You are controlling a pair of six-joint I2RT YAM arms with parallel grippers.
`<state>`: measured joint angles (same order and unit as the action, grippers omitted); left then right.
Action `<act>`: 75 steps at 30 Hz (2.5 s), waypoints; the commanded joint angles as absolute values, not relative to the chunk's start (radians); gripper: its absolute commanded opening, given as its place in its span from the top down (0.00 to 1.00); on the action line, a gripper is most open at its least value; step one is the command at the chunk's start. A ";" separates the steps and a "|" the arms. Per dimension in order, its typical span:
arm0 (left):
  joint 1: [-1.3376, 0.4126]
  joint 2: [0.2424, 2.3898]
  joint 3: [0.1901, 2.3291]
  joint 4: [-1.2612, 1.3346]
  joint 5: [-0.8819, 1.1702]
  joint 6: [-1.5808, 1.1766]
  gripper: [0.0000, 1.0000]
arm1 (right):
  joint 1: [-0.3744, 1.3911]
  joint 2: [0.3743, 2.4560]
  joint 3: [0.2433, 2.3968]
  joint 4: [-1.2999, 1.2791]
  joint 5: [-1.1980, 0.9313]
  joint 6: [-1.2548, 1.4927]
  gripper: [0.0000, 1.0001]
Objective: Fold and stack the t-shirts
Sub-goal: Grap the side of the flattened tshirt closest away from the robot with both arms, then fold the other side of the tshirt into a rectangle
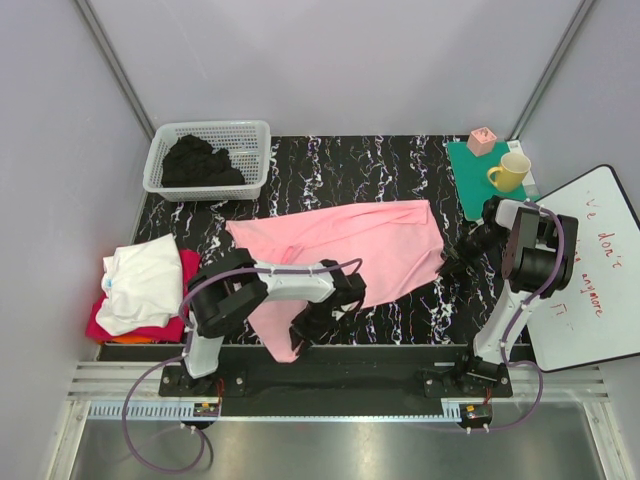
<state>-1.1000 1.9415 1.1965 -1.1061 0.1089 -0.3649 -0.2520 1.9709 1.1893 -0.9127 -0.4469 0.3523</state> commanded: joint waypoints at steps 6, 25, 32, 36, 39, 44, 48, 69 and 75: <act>-1.132 2.040 1.201 -1.077 -0.046 -0.405 1.00 | -0.261 1.979 1.216 -0.877 -0.466 0.334 0.99; -1.057 1.970 1.411 -1.293 -0.299 -0.419 1.00 | -0.261 1.939 1.258 -0.881 -0.526 0.342 0.99; -0.951 1.937 1.442 -1.348 -0.359 -0.407 1.00 | -0.261 1.904 1.301 -0.880 -0.580 0.360 1.00; -0.899 1.914 1.456 -1.365 -0.385 -0.393 1.00 | -0.261 1.898 1.330 -0.879 -0.610 0.367 1.00; -0.859 1.898 1.485 -1.377 -0.417 -0.382 1.00 | -0.261 1.896 1.351 -0.877 -0.626 0.365 1.00; -0.801 1.887 1.557 -1.388 -0.472 -0.361 1.00 | -0.259 1.917 1.393 -0.861 -0.656 0.380 1.00; -0.740 1.925 1.638 -1.399 -0.498 -0.344 1.00 | -0.259 1.951 1.428 -0.845 -0.673 0.393 1.00; -0.574 2.088 1.838 -1.391 -0.575 -0.324 1.00 | -0.175 2.278 1.762 -0.831 -0.749 0.451 0.97; -0.546 2.144 1.881 -1.391 -0.597 -0.328 1.00 | -0.170 2.336 1.790 -0.833 -0.721 0.479 0.91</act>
<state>-0.5690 2.1105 1.8164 -1.3441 -0.5472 -0.3187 -0.1673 2.3001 1.7500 -0.8303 -0.7197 0.4522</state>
